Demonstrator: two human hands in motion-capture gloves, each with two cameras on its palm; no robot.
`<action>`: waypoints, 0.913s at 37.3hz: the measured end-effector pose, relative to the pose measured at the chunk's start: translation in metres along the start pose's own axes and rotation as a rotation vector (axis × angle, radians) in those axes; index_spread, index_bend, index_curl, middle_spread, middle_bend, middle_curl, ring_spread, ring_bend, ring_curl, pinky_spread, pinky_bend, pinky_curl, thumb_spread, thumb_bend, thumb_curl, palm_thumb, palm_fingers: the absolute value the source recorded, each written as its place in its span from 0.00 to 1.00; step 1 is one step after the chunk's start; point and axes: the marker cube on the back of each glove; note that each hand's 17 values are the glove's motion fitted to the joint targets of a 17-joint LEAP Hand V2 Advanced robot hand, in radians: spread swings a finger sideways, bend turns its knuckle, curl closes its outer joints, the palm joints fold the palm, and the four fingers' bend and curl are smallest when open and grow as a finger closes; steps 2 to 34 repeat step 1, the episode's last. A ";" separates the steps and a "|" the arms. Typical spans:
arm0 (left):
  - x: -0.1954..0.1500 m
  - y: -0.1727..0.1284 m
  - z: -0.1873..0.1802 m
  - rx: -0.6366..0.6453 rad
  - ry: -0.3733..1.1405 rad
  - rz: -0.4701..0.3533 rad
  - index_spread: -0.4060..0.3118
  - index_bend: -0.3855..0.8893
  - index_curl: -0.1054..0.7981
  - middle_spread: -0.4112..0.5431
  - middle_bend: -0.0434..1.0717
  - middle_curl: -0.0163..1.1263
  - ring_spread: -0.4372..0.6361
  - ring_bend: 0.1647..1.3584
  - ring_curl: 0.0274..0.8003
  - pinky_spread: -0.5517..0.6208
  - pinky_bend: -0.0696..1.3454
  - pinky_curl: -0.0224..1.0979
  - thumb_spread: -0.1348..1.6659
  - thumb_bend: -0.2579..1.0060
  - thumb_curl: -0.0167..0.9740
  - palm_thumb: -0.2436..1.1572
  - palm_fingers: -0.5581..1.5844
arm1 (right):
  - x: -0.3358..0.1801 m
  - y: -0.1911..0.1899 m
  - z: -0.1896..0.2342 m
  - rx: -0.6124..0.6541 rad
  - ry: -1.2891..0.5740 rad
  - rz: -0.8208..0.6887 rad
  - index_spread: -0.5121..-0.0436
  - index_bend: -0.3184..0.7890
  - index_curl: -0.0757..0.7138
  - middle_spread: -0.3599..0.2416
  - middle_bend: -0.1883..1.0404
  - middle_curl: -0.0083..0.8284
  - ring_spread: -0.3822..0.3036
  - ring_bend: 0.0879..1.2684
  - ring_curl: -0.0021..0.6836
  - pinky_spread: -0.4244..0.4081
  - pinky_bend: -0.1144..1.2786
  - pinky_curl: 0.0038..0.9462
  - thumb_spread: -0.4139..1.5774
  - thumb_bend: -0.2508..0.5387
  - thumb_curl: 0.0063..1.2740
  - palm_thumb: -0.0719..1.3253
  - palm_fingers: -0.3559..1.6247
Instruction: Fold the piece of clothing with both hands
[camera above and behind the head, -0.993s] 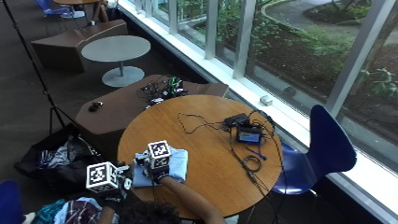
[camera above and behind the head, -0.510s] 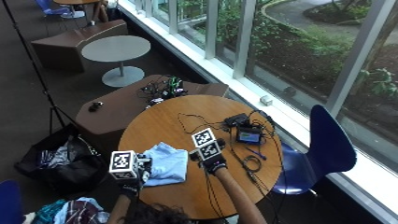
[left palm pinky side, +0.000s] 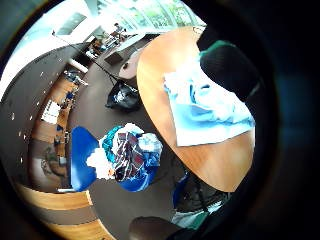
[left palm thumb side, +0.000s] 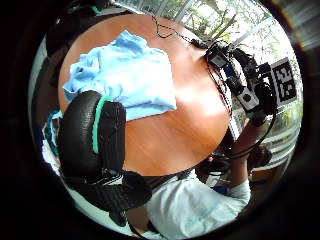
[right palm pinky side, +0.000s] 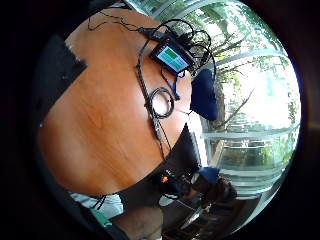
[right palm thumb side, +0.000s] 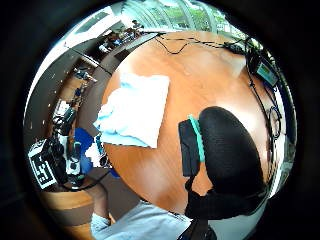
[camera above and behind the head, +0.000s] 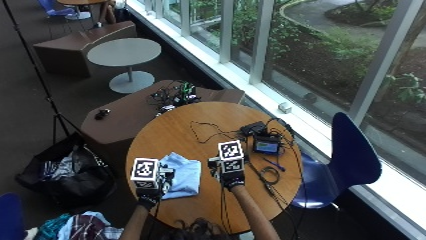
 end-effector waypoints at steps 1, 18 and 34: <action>-0.001 0.001 0.000 -0.005 -0.003 -0.002 0.37 0.41 0.48 0.32 0.20 0.36 0.38 0.26 0.41 0.57 0.35 0.39 0.83 0.20 0.29 0.37 0.54 | -0.001 0.000 0.000 -0.001 -0.001 -0.001 0.38 0.44 0.45 0.48 0.31 0.49 0.72 0.14 0.44 0.79 0.31 0.34 0.90 0.29 0.27 0.44 0.28; -0.001 0.001 0.000 -0.005 -0.003 -0.002 0.37 0.41 0.48 0.32 0.20 0.36 0.38 0.26 0.41 0.57 0.35 0.39 0.83 0.20 0.29 0.37 0.54 | -0.001 0.000 0.000 -0.001 -0.001 -0.001 0.38 0.44 0.45 0.48 0.31 0.49 0.72 0.14 0.44 0.79 0.31 0.34 0.90 0.29 0.27 0.44 0.28; -0.001 0.001 0.000 -0.005 -0.003 -0.002 0.37 0.41 0.48 0.32 0.20 0.36 0.38 0.26 0.41 0.57 0.35 0.39 0.83 0.20 0.29 0.37 0.54 | -0.001 0.000 0.000 -0.001 -0.001 -0.001 0.38 0.44 0.45 0.48 0.31 0.49 0.72 0.14 0.44 0.79 0.31 0.34 0.90 0.29 0.27 0.44 0.28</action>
